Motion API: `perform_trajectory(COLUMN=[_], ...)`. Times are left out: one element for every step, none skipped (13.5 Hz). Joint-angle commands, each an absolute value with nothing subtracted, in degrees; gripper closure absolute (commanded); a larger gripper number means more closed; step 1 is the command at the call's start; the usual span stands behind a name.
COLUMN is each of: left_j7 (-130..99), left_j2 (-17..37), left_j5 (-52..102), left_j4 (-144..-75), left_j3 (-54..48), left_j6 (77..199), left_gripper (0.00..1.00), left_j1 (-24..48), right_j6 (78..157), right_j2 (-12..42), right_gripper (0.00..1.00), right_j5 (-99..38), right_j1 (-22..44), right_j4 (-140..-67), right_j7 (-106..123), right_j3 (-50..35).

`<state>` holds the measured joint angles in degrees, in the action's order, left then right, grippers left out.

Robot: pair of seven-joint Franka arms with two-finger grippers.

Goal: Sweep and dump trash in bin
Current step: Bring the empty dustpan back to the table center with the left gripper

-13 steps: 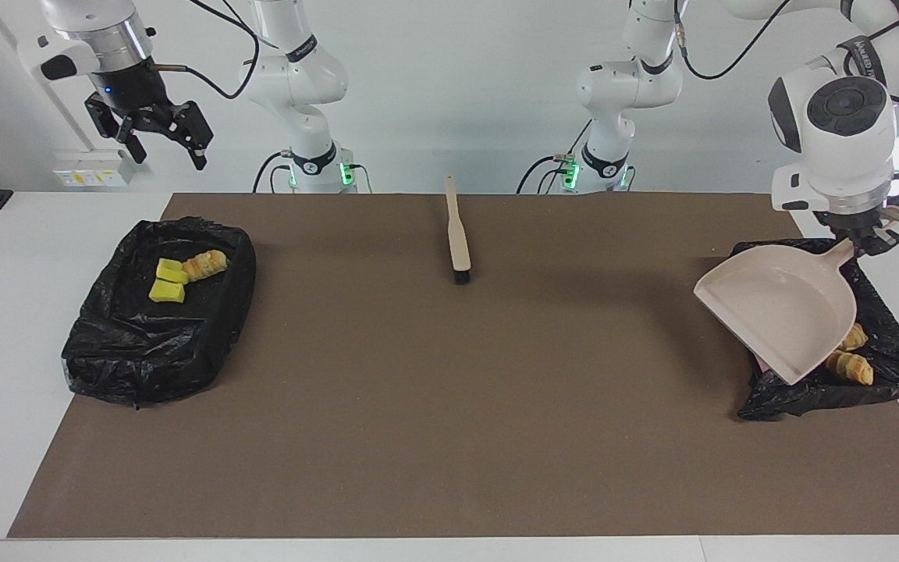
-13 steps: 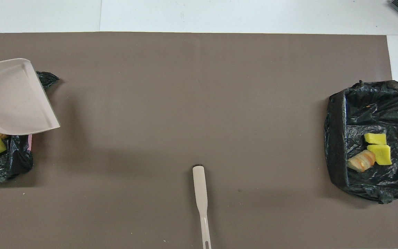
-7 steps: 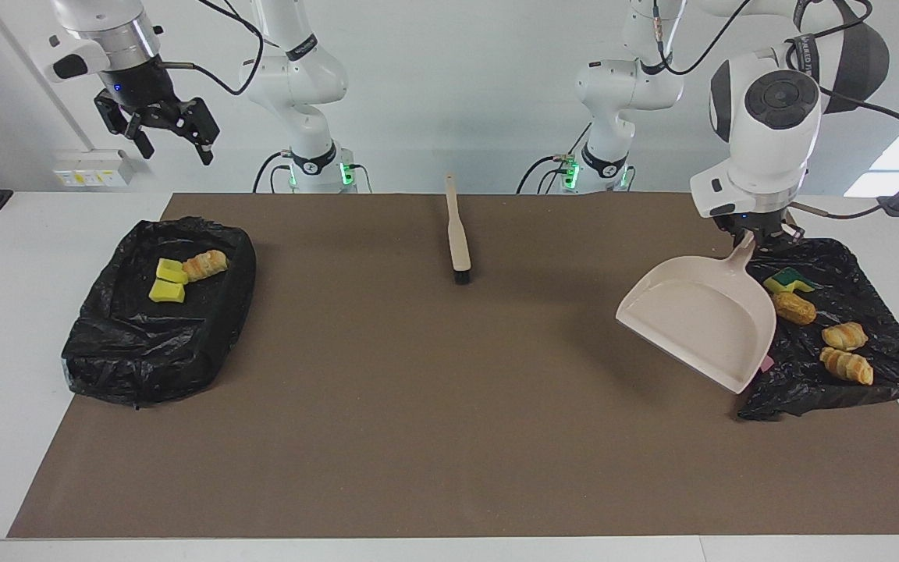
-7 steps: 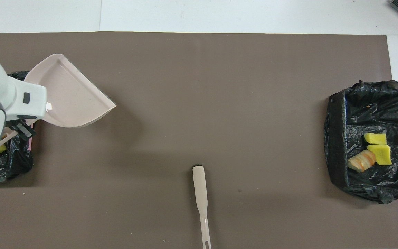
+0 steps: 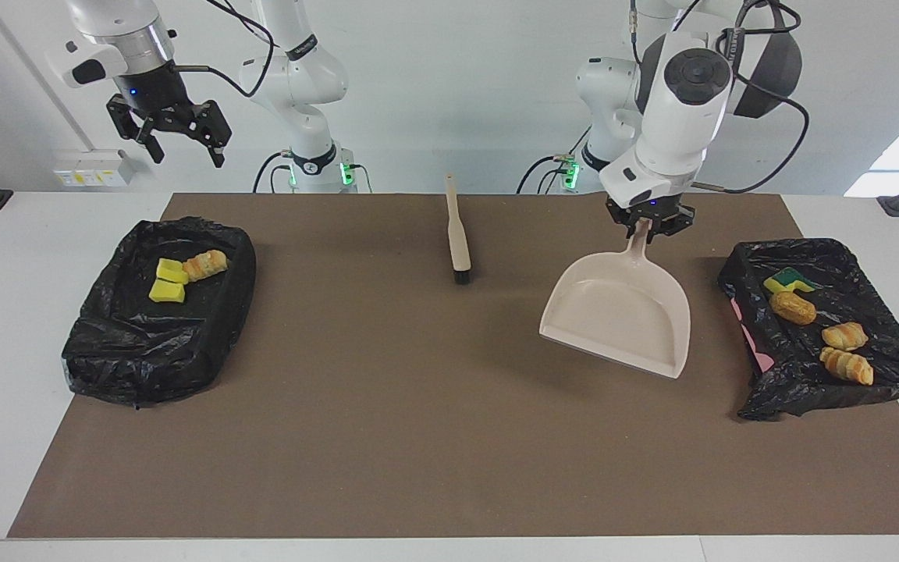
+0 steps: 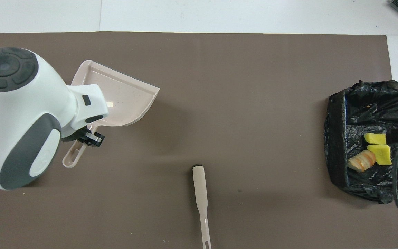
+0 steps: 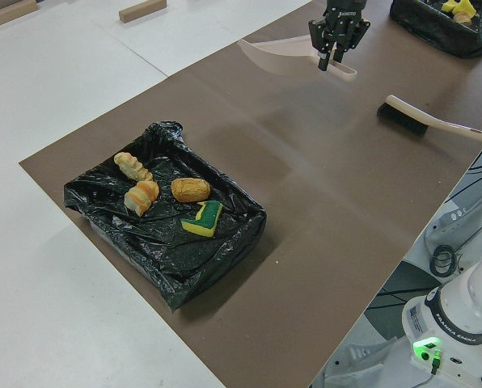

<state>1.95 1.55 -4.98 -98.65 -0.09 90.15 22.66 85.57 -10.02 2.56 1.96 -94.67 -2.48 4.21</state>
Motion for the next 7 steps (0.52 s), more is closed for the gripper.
perform_trajectory(left_j7=[-6.30, -9.03, -11.14, -12.90, -14.92, -16.94, -18.96], left_j2=[1.05, 1.32, 2.10, 2.89, 3.60, 5.00, 7.01], left_j5=[-2.12, -0.89, 0.25, 0.79, 0.79, 0.88, 0.88], left_j4=[-99.32, -99.40, -99.40, -99.40, -99.49, -99.32, -98.97], left_j3=[0.97, 0.88, 0.97, 0.88, 0.88, 0.88, 0.88], left_j6=[93.50, 95.43, 97.36, 98.95, 100.70, 102.20, 103.70], left_gripper=[1.00, 1.00, 1.00, 1.00, 1.00, 1.00, 1.00], left_j1=[27.76, 28.99, 29.96, 31.54, 32.68, 33.74, 35.32], right_j6=[87.01, 86.23, 86.31, 86.31, 86.31, 86.31, 86.22], right_j2=[-10.63, -10.72, -10.90, -10.99, -10.99, -10.99, -11.07], right_gripper=[0.00, 0.00, 0.00, 0.00, 0.00, 0.00, 0.00], right_j5=[2.72, 2.64, 2.64, 2.64, 2.64, 2.72, 2.64], right_j1=[1.76, 1.76, 1.67, 1.67, 1.58, 1.67, 1.67], right_j4=[-95.01, -94.14, -93.87, -93.78, -93.78, -93.78, -93.78], right_j7=[-0.88, -0.88, -0.88, -1.05, -0.97, -0.97, -0.97], right_j3=[3.61, 3.26, 3.25, 3.25, 3.25, 3.25, 3.25])
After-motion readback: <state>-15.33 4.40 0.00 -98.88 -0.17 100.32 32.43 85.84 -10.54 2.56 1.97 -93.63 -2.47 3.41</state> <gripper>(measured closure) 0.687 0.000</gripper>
